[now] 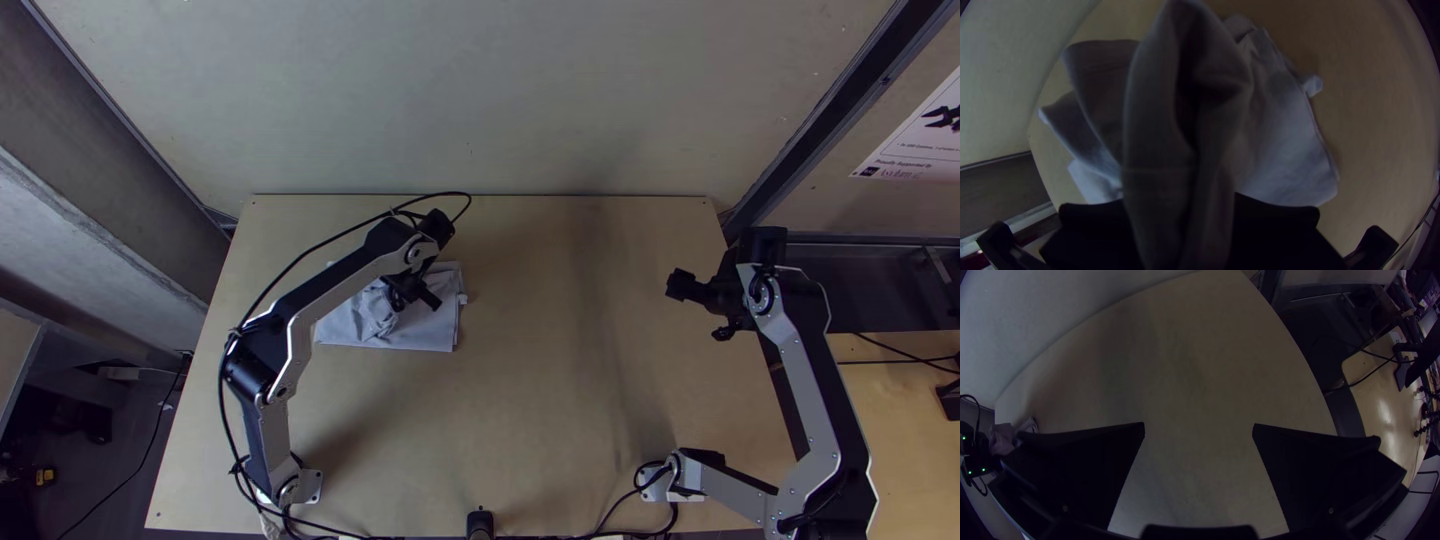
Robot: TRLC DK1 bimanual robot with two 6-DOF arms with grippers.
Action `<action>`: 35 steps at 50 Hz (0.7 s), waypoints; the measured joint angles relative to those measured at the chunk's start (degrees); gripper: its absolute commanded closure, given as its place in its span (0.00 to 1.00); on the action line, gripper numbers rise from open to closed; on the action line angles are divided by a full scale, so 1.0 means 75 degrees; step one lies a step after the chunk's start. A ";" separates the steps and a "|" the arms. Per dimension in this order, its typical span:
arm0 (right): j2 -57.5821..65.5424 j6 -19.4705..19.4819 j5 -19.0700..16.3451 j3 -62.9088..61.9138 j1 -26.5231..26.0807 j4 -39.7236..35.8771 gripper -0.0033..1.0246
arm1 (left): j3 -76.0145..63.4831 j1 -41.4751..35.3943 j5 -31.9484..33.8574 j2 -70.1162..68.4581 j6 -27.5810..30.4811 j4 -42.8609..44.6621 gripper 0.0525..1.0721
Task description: Fold the t-shirt
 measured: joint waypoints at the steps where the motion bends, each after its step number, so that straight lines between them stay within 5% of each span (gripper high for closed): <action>1: -0.0003 0.0000 -0.0003 -0.0029 0.0000 0.0003 0.04 | 0.0058 -0.0017 0.0102 0.0061 -0.0067 -0.0015 0.02; 14: -0.0181 0.0157 0.0061 -0.0790 0.0635 0.0335 0.04 | 0.3206 -0.0233 0.5499 0.1373 -0.1996 0.0245 0.04; 35: -0.0580 0.0213 0.0315 -0.0883 0.0944 0.0393 0.04 | 0.3480 -0.0230 0.6085 0.1381 -0.2553 0.0361 0.04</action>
